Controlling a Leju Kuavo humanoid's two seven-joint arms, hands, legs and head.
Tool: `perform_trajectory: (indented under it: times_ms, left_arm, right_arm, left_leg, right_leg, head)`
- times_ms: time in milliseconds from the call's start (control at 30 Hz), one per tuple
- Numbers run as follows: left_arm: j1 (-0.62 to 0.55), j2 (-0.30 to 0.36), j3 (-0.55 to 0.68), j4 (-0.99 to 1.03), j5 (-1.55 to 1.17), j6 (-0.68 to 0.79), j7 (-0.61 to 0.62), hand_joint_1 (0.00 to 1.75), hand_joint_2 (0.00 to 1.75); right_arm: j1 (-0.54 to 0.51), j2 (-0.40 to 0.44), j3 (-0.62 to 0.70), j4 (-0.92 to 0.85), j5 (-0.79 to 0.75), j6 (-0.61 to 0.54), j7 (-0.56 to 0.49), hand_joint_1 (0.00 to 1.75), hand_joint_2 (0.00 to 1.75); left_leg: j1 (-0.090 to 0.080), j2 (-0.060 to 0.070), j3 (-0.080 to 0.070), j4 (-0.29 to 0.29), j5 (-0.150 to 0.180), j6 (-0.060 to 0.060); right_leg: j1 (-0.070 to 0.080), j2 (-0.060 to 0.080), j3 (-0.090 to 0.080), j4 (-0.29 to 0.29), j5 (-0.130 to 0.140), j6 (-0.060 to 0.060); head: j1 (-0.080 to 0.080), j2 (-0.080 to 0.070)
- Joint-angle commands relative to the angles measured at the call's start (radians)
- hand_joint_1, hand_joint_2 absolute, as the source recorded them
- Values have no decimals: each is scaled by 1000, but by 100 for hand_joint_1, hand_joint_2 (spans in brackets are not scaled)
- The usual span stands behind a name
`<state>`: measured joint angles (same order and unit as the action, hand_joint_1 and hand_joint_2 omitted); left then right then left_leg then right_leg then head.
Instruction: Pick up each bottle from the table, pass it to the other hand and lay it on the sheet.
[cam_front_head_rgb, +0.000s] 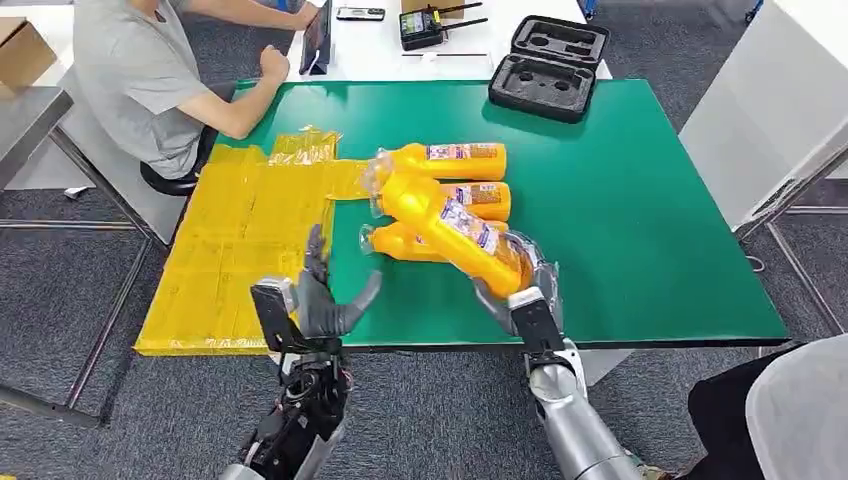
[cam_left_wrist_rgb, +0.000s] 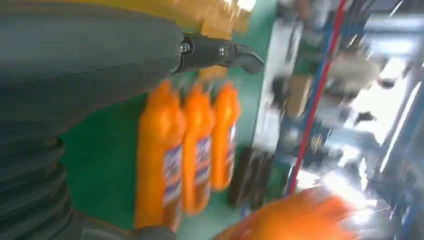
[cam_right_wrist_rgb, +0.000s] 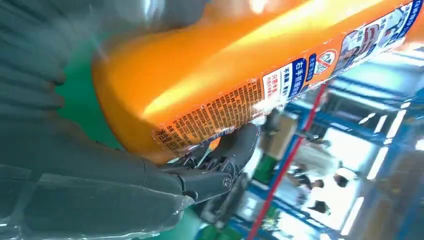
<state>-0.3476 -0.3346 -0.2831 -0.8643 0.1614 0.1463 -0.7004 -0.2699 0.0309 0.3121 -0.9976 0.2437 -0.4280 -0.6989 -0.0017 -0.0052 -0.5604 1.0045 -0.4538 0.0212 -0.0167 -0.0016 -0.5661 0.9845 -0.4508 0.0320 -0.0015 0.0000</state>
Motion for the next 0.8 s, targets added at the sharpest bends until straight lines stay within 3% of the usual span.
perform_trajectory:
  times_ms: [33,800]
  left_arm:
    - [-102,-15,-87,323,62,-153,2,0,175]
    - [-120,-14,-12,259,205,-259,2,0,175]
  right_arm:
    - [3,-62,149,-94,-28,-6,1,175,175]
    - [-5,-51,168,-47,-53,6,1,175,175]
  left_leg:
    - [1,0,1,0,0,-1]
    - [1,1,-1,0,0,-1]
  right_leg:
    - [1,0,1,-1,0,-1]
    - [1,1,0,0,0,-1]
  head:
    - [0,0]
    - [0,0]
